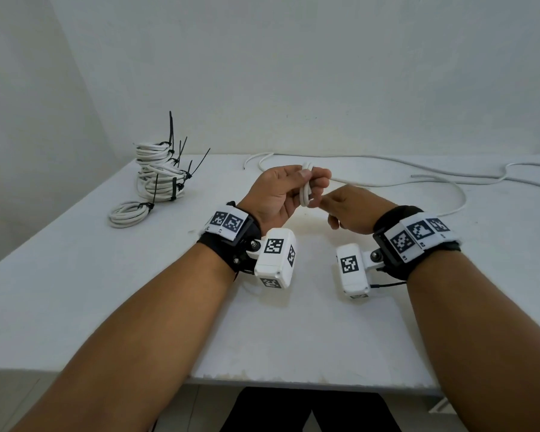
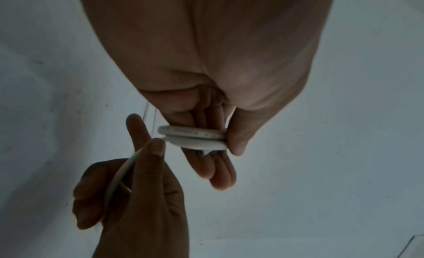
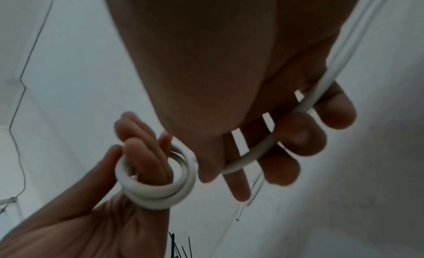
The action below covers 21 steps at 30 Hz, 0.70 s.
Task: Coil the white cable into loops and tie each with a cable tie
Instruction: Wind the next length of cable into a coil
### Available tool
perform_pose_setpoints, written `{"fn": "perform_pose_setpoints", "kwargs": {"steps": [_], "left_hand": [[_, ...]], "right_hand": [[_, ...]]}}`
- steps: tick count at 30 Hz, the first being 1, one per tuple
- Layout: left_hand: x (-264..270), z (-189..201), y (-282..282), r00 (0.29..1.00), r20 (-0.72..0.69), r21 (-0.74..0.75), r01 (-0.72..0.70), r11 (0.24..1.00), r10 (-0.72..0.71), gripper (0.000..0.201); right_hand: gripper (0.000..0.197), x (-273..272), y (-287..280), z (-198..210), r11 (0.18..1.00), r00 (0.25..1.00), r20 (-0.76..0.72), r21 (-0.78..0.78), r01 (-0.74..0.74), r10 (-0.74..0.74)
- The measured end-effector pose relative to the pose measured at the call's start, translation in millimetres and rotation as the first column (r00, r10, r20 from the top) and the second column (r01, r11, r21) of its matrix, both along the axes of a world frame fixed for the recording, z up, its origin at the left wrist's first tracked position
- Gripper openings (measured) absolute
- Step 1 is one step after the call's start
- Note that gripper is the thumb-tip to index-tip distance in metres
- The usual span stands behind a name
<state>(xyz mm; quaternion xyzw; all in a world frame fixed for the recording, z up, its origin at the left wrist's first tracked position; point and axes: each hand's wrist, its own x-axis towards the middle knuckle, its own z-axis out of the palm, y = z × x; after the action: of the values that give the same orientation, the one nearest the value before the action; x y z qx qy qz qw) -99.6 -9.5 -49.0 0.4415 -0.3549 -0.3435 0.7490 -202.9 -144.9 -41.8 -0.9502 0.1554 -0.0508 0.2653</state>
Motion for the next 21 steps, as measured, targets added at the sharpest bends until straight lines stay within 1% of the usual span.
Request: {"fn": "perform_pose_setpoints", "kwargs": {"steps": [3,5,6,8,9,10,11,12,13,14,15,17,18,19,20,21], "left_hand": [[-0.1,-3.5,-4.5,0.999,-0.017,-0.036,-0.041,0.998,0.041,0.023],[1.2,-5.1,-8.2,0.995,-0.024,-0.054,-0.095,0.994,0.094,0.022],[2.0,-5.6,-9.3,0.990,-0.007,-0.053,-0.140,0.989,0.140,0.022],[5.2,-6.8,-10.1,0.965,0.070,-0.028,-0.251,0.968,0.253,0.020],[7.1,-7.5,-8.7,0.941,0.148,0.000,-0.306,0.952,0.303,0.019],[9.1,-8.1,-6.3,0.907,0.259,0.038,-0.353,0.935,0.332,0.018],[11.5,-9.5,-3.7,0.856,0.403,0.099,-0.391,0.915,0.323,0.018],[12.9,-10.3,-1.5,0.789,0.556,0.185,-0.422,0.887,0.260,0.017],[14.5,-11.3,0.0,0.715,0.680,0.273,-0.451,0.850,0.161,0.015],[15.1,-11.0,1.1,0.662,0.746,0.342,-0.469,0.814,0.068,0.016],[14.3,-10.3,1.6,0.657,0.754,0.397,-0.465,0.791,0.008,0.019],[10.6,-6.2,1.9,0.737,0.674,0.460,-0.382,0.802,-0.035,0.018],[9.3,-4.1,2.1,0.777,0.627,0.475,-0.330,0.816,-0.051,0.018],[7.3,-2.0,2.4,0.802,0.593,0.481,-0.285,0.829,-0.068,0.020],[5.6,-0.2,3.1,0.819,0.568,0.481,-0.246,0.841,-0.086,0.023],[4.2,0.7,3.9,0.835,0.543,0.475,-0.213,0.854,-0.094,0.026]], "right_hand": [[0.048,0.3,1.1,-1.1,0.998,0.995,-0.091,-0.049,-0.044,0.039],[0.032,0.4,2.7,-0.9,0.992,0.987,-0.138,-0.081,-0.094,0.082],[0.032,-0.4,4.6,-0.3,0.989,0.981,-0.162,-0.090,-0.121,0.106],[0.038,-1.3,9.3,0.9,0.980,0.968,-0.197,-0.095,-0.175,0.154],[0.037,-1.8,11.7,1.7,0.974,0.964,-0.196,-0.100,-0.202,0.179],[0.034,-2.3,14.0,3.2,0.967,0.964,-0.173,-0.117,-0.226,0.204],[0.030,-1.8,14.3,3.6,0.961,0.968,-0.119,-0.144,-0.237,0.221],[0.023,-1.4,13.5,4.4,0.959,0.973,-0.037,-0.167,-0.231,0.228],[0.015,-1.6,12.1,5.2,0.965,0.974,0.055,-0.162,-0.206,0.218],[0.008,-1.7,10.2,5.6,0.974,0.970,0.137,-0.138,-0.181,0.199],[0.006,-1.4,8.2,5.3,0.981,0.963,0.200,-0.113,-0.158,0.179],[0.006,-1.9,5.0,5.4,0.989,0.948,0.286,-0.067,-0.129,0.143],[0.012,-2.6,3.4,6.5,0.993,0.934,0.336,-0.048,-0.112,0.121],[0.021,-3.3,0.9,7.5,0.996,0.919,0.384,-0.035,-0.086,0.093],[0.030,-4.4,-1.1,8.8,0.997,0.904,0.422,-0.025,-0.068,0.072],[0.034,-5.2,-2.8,9.4,0.998,0.893,0.446,-0.016,-0.065,0.066]]}}
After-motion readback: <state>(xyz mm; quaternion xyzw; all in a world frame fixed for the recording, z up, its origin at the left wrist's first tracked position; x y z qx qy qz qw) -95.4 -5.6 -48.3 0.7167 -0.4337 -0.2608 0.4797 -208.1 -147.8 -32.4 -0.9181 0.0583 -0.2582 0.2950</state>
